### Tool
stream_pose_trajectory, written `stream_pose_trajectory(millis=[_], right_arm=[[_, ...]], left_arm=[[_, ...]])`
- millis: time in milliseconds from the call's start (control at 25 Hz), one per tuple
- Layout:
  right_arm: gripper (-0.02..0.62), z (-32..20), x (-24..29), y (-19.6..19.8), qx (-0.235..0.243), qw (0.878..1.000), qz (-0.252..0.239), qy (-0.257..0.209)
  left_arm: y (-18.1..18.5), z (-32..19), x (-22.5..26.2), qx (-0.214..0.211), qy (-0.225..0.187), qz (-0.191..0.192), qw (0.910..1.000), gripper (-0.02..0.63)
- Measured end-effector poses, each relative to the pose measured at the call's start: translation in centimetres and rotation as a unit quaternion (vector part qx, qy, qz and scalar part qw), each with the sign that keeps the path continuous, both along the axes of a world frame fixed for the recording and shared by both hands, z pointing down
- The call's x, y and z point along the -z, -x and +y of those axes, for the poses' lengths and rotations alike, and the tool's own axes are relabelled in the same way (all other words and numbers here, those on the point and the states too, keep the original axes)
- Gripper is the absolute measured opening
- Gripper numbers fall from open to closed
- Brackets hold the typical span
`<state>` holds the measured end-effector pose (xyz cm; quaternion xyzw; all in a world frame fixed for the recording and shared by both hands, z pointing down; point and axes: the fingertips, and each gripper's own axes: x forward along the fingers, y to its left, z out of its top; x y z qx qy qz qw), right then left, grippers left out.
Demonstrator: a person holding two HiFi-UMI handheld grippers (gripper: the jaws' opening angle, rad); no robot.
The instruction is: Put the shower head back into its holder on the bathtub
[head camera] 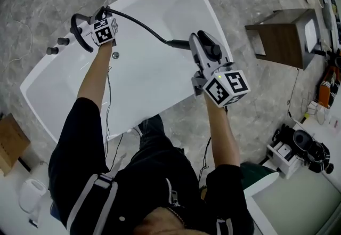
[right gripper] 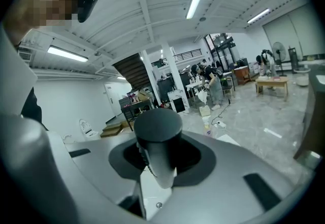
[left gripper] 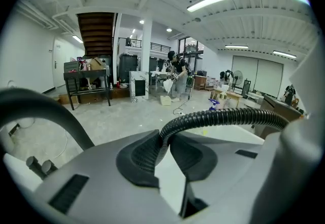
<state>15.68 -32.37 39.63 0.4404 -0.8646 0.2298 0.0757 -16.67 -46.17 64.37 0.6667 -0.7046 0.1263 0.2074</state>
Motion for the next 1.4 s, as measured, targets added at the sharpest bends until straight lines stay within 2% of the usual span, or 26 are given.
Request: stream_pose_trajectory(millis=[360,560,720,960,1240,1400], right_arm=[[0.107,-0.9,-2.8,0.0,-0.003,1.0,-0.007,0.012],[0.107,-1.1,-3.0,0.1,0.005,1.0,0.0,0.014],[0.107,-1.6,-2.0,-0.1,0.001,1.0,-0.015,-0.002],[0.106,-1.5,0.4,1.6,0.033,0.999,-0.023,-0.03],[0.106,-1.5,3.1,4.1,0.051,0.996,-0.041,-0.056],[0.106,-1.7,3.0,5.5,0.067,0.996,-0.034,-0.056]], left_arm=[[0.8,0.4,-6.4,0.01,0.05,-0.007,0.9987,0.077],[1.0,0.3,-8.9,0.012,0.07,0.005,0.9975,0.077],[0.5,0.3,-10.4,0.001,0.078,0.007,0.9969,0.082],[0.2,1.8,-12.9,-0.006,0.115,0.013,0.9932,0.118],[0.8,4.0,-14.5,-0.005,0.13,0.021,0.9913,0.124],[0.1,5.5,-14.0,-0.014,0.118,0.016,0.9928,0.123]])
